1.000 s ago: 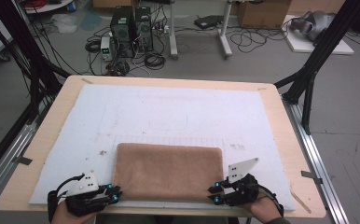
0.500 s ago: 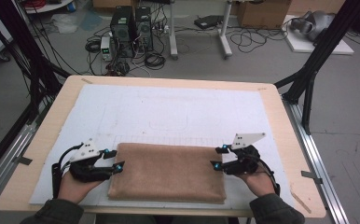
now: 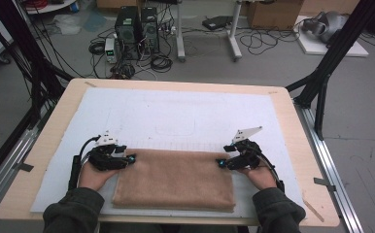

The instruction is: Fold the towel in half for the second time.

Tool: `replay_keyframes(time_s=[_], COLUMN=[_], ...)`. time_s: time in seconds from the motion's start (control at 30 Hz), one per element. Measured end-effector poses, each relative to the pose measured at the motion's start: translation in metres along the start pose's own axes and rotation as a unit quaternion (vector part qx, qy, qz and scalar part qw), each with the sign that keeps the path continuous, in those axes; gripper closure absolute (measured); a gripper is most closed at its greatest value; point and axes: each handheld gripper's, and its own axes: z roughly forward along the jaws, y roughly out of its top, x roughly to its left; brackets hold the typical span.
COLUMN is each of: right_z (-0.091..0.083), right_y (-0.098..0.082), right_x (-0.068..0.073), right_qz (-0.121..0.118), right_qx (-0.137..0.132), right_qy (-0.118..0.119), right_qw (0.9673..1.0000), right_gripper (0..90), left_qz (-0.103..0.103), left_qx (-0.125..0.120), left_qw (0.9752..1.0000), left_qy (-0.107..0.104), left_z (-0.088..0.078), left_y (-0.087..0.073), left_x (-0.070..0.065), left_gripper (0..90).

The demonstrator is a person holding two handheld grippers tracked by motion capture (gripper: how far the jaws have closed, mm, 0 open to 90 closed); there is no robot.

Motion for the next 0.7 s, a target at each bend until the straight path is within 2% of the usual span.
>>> replay_keyframes(time_s=[0.07, 0.1, 0.13, 0.2, 0.27, 0.37, 0.43, 0.53, 0.6, 0.7], right_z=[0.003, 0.004, 0.005, 0.004, 0.004, 0.001, -0.002, -0.01, -0.014, -0.02], right_y=[-0.001, -0.001, -0.002, -0.003, -0.008, -0.013, -0.009, 0.001, 0.013, 0.034], right_x=[-0.001, -0.001, -0.001, -0.001, 0.0, -0.001, 0.001, 0.001, -0.003, -0.016], right_qz=[0.009, 0.011, 0.017, 0.015, 0.007, 0.023, 0.008, -0.007, -0.011, -0.013], right_qx=[0.009, 0.01, 0.01, 0.005, -0.013, -0.032, -0.033, -0.04, -0.041, -0.043], right_qy=[0.012, 0.016, 0.035, 0.052, 0.061, 0.071, 0.059, 0.032, 0.017, -0.005], right_qw=[0.9998, 0.9998, 0.9992, 0.9985, 0.998, 0.9967, 0.9977, 0.9987, 0.999, 0.999], right_gripper=[35.6, 40.4, 48.1, 58.4, 67.6, 74.8, 76.6, 77.1, 77.1, 77.0], left_qz=[-0.01, -0.014, -0.013, -0.01, -0.014, -0.001, 0.002, -0.006, -0.007, -0.001], left_qx=[-0.003, -0.004, -0.004, -0.003, -0.004, -0.006, -0.015, -0.044, -0.061, -0.072], left_qw=[0.9999, 0.9998, 0.9998, 0.9998, 0.9996, 0.9999, 0.9999, 0.999, 0.9979, 0.9966], left_qy=[-0.009, -0.012, -0.013, -0.016, -0.023, -0.013, -0.002, 0.008, 0.022, 0.039], left_z=[0.0, 0.0, 0.0, -0.001, -0.001, -0.003, -0.007, -0.011, -0.012, -0.012], left_y=[-0.002, -0.003, -0.003, -0.003, -0.003, -0.001, 0.002, 0.009, 0.021, 0.048], left_x=[0.002, 0.003, 0.003, 0.002, 0.001, -0.004, -0.007, -0.006, -0.004, 0.003], left_gripper=[47.1, 48.2, 49.7, 53.9, 61.1, 70.8, 75.4, 76.9, 77.1, 77.4])
